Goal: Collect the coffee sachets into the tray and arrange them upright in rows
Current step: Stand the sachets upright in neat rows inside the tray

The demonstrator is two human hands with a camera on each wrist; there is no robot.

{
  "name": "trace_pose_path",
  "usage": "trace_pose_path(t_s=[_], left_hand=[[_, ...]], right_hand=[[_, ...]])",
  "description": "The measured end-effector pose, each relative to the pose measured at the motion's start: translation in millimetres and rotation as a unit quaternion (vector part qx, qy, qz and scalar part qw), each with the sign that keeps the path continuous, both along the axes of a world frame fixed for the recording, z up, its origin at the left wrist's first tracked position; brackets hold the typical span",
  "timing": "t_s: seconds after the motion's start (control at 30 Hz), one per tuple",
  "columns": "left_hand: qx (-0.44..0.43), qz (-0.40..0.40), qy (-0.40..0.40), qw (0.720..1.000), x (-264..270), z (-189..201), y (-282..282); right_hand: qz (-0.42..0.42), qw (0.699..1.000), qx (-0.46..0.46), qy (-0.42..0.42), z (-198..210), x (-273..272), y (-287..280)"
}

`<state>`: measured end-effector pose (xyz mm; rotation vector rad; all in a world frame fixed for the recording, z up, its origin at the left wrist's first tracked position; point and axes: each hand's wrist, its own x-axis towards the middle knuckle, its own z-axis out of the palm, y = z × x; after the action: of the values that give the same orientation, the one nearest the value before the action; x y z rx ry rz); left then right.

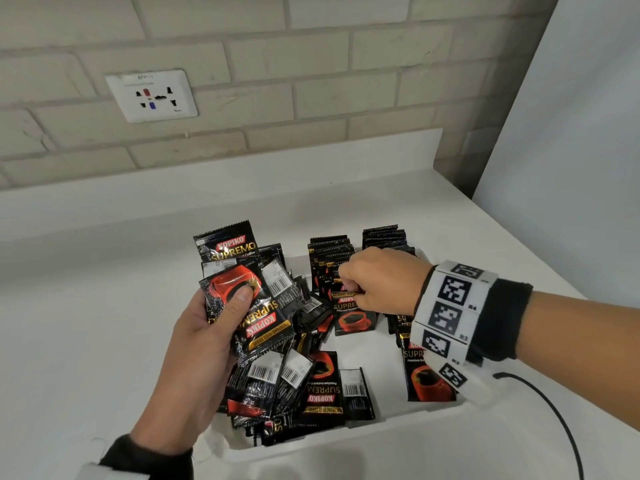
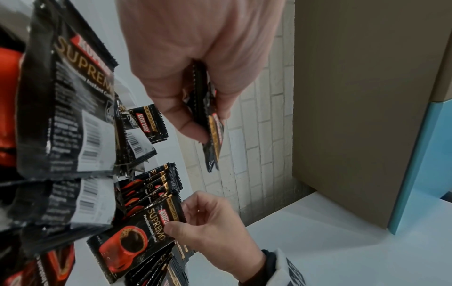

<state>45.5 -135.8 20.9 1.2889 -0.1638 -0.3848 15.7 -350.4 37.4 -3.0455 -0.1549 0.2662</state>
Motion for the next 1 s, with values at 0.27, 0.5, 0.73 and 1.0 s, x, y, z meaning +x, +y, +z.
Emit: trace_pose_path(t_s=[0.27,0.5,0.73,1.0], left_hand=[[-0.004,-0.011,-0.001,1.000,-2,-1,-5],[0.004,-0.017,0.001,1.000,-3,-3,-6],[0.005,0.013,-0.032,0.999,-9,0,-26],[-0.010,0.039,-0.058,0.997,-23,0,-49]], right_hand=[[0.004,0.998,-0.065,-0.019,1,-3,0],[-0.030,0.998,-0.007,-0.054,18,-5,-3],[-0.130,0.934,0.333,0.025,40,-23,21],[-0.191,0.762,0.614,0.075,17,-33,39]])
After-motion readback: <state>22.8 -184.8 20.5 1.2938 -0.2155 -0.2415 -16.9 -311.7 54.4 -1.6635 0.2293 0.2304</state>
